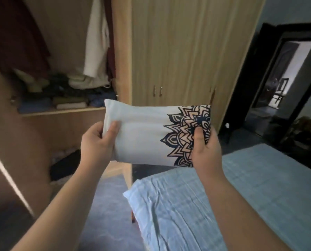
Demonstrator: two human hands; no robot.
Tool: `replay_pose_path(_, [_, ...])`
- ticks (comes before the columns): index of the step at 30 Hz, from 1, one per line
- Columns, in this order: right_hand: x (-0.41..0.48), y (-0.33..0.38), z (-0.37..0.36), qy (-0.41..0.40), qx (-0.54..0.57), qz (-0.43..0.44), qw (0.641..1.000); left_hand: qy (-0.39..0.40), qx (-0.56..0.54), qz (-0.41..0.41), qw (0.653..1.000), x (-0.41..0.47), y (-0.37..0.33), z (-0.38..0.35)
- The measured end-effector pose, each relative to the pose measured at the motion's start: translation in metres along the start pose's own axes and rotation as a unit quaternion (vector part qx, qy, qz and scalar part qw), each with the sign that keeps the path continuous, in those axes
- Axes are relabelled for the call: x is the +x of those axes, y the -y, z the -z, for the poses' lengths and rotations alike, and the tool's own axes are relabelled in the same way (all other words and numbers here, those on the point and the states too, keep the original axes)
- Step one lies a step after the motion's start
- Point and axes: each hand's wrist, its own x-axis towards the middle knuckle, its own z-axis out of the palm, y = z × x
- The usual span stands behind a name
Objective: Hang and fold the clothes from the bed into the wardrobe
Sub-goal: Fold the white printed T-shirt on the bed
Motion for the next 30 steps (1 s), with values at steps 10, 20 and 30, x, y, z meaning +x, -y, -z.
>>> replay_pose_path(10, [0.047, 0.046, -0.266, 0.125, 0.061, 0.025, 0.990, -0.121, 0.019, 0.001, 0.992, 0.168, 0.067, 0.146])
replay_pose_path(20, [0.114, 0.004, -0.440, 0.170, 0.084, 0.019, 0.982, -0.160, 0.071, 0.012, 0.984, 0.308, 0.154, 0.168])
replay_pose_path(30, [0.232, -0.098, -0.613, 0.209, 0.126, 0.010, 0.970, -0.187, 0.134, 0.031, 0.973, 0.475, 0.252, 0.113])
